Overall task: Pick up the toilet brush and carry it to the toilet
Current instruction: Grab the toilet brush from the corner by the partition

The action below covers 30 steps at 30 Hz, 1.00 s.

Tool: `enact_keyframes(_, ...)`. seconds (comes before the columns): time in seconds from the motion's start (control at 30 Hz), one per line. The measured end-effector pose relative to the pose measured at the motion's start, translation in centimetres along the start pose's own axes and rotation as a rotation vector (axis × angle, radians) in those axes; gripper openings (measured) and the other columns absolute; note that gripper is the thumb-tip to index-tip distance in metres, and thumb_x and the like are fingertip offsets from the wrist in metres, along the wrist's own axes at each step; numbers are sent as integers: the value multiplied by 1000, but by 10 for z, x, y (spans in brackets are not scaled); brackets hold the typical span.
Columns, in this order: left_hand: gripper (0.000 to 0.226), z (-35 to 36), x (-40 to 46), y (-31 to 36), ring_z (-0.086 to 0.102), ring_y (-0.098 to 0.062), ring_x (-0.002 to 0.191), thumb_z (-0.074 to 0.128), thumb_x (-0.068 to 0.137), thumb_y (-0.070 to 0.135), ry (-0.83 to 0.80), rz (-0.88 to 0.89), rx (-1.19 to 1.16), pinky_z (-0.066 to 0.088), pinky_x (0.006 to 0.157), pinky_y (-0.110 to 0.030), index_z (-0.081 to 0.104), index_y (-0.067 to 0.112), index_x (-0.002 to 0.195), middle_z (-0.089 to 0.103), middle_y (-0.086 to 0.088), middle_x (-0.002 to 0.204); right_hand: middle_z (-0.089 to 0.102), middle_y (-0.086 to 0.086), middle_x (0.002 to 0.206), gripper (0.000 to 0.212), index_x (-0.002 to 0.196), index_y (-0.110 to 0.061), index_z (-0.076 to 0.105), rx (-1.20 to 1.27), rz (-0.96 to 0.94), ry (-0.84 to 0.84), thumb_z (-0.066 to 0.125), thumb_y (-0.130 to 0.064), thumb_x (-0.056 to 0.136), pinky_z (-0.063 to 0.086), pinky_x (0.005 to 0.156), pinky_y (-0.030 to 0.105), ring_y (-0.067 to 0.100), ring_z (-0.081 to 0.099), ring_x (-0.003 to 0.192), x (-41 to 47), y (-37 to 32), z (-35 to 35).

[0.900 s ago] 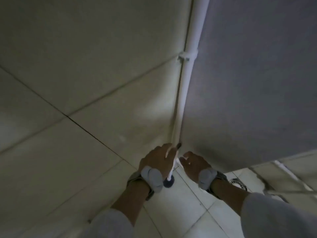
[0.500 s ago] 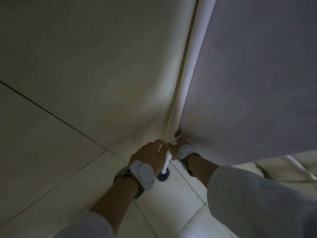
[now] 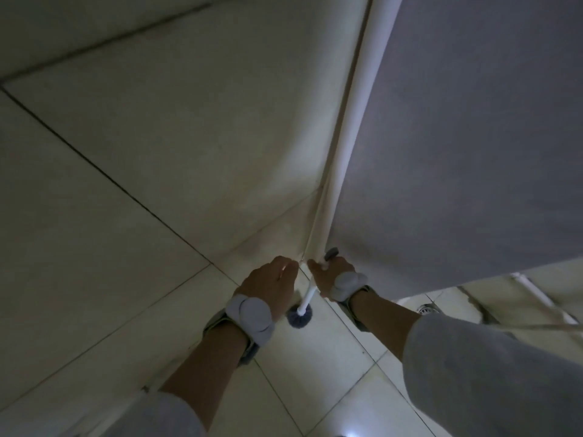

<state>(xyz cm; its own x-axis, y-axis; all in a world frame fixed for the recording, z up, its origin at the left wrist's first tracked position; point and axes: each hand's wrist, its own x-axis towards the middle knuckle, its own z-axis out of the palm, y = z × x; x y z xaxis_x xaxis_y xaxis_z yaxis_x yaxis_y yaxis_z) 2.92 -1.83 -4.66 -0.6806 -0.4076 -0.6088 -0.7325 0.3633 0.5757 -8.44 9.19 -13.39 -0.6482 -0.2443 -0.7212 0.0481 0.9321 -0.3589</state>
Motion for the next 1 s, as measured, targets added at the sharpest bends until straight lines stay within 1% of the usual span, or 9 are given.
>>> enact_keyframes(0.2,36,0,-31,17,55,-20,92,35,98,33,-28,-25,-48,42,80,-28,54,29,128,64,-5,119,72,6,98,82,110,-16,60,135,-83,63,39,-82,67,58,79,38,26,71,86,-61,17,-24)
enact_keyframes(0.3,35,6,-48,25,60,-23,93,38,96,24,-79,-14,-60,46,76,-29,56,29,125,66,-5,112,73,7,96,62,104,-15,58,115,-116,140,50,-72,79,54,71,30,25,71,84,-86,28,-35)
enact_keyframes(0.43,36,14,-75,44,62,-25,104,37,96,20,-126,36,-67,45,83,-29,58,29,124,64,-4,121,76,9,88,56,105,-11,63,123,-123,193,57,-63,83,59,76,36,25,73,81,-117,41,-42)
enact_keyframes(0.6,37,31,-108,72,62,-25,106,37,97,19,-165,129,10,46,90,-30,55,26,129,63,-7,124,76,6,84,51,103,-15,69,116,-89,218,60,-61,81,57,70,30,23,73,77,-158,68,-54)
enact_keyframes(0.67,38,42,-121,89,61,-23,106,37,97,20,-218,151,-2,47,86,-24,53,24,132,60,-7,128,76,6,84,44,99,-17,70,161,-51,233,63,-57,80,55,66,28,23,72,77,-181,87,-65)
enact_keyframes(0.73,40,52,-129,96,61,-14,92,37,96,25,-302,138,-42,49,70,-13,51,21,133,57,-6,122,74,3,81,28,83,-24,67,164,-39,226,64,-51,80,48,59,25,21,69,73,-194,99,-66)
enact_keyframes(0.8,52,70,-139,112,61,-15,96,35,83,39,-376,160,2,49,76,-16,53,19,128,54,-2,117,69,-1,74,29,62,-30,51,160,-40,236,60,-50,80,39,52,20,18,64,66,-208,123,-73)
enact_keyframes(0.87,52,88,-148,121,57,-18,93,33,72,48,-399,183,8,45,79,-20,57,22,111,55,0,107,64,-4,67,36,54,-31,41,161,-22,241,58,-50,81,33,48,18,14,59,60,-220,144,-77)
enact_keyframes(1.0,47,141,-162,142,52,-16,95,28,76,57,-429,289,102,40,87,-26,56,27,98,61,1,104,50,-10,52,39,50,-29,43,296,54,291,60,-42,83,33,45,15,2,45,48,-249,197,-94)
